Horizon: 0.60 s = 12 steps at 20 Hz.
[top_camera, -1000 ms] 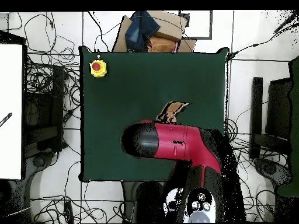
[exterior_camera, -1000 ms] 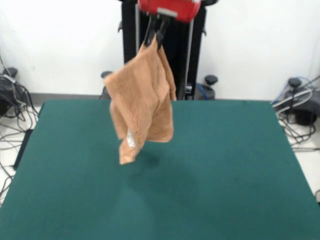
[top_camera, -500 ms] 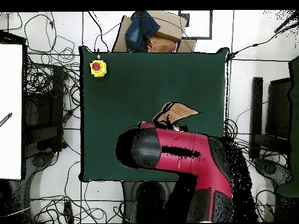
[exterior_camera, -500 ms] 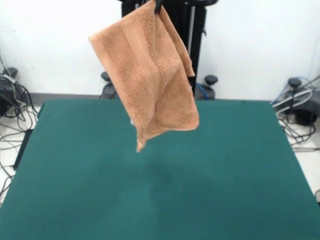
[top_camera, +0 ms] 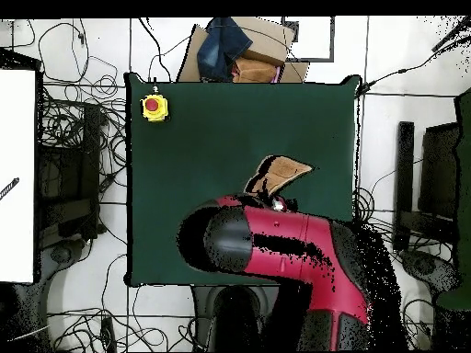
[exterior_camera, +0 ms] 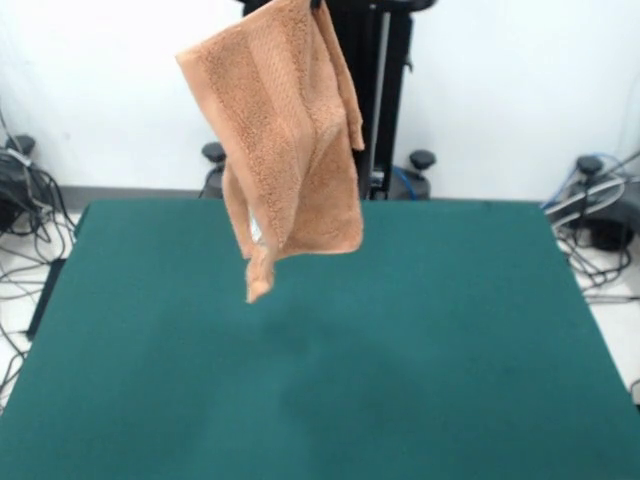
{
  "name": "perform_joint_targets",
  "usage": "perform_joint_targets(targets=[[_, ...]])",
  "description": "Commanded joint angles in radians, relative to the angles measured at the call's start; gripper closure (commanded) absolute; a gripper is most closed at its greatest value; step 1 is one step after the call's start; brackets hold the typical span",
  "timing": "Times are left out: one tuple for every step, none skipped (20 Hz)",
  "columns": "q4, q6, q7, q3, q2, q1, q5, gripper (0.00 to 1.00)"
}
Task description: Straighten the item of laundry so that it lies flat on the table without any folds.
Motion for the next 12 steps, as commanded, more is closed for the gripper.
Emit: perform_joint_targets(targets=[[0.089, -0.005, 0.072, 0.042, 0.036, 0.025, -0.043, 1.00], [0.098, -0.015, 0.063, 0.054, 0.037, 0.014, -0.027, 1.00], [0.106, -0.026, 0.057, 0.066, 0.038, 0.006, -0.013, 1.00], [0.115, -0.040, 0.053, 0.076, 0.041, -0.002, 0.000, 1.00], [0.127, -0.051, 0.047, 0.090, 0.042, -0.011, 0.018, 1.00], [0.134, -0.060, 0.053, 0.101, 0.040, -0.014, 0.036, 1.00], [0.130, -0.057, 0.067, 0.101, 0.038, -0.004, 0.040, 1.00], [0.116, -0.041, 0.091, 0.090, 0.039, 0.017, 0.031, 1.00], [0.103, -0.027, 0.115, 0.081, 0.046, 0.037, 0.025, 1.00], [0.091, -0.013, 0.139, 0.072, 0.052, 0.057, 0.018, 1.00], [0.074, 0.001, 0.170, 0.061, 0.066, 0.082, 0.007, 1.00], [0.053, 0.008, 0.210, 0.041, 0.082, 0.114, -0.014, 1.00]])
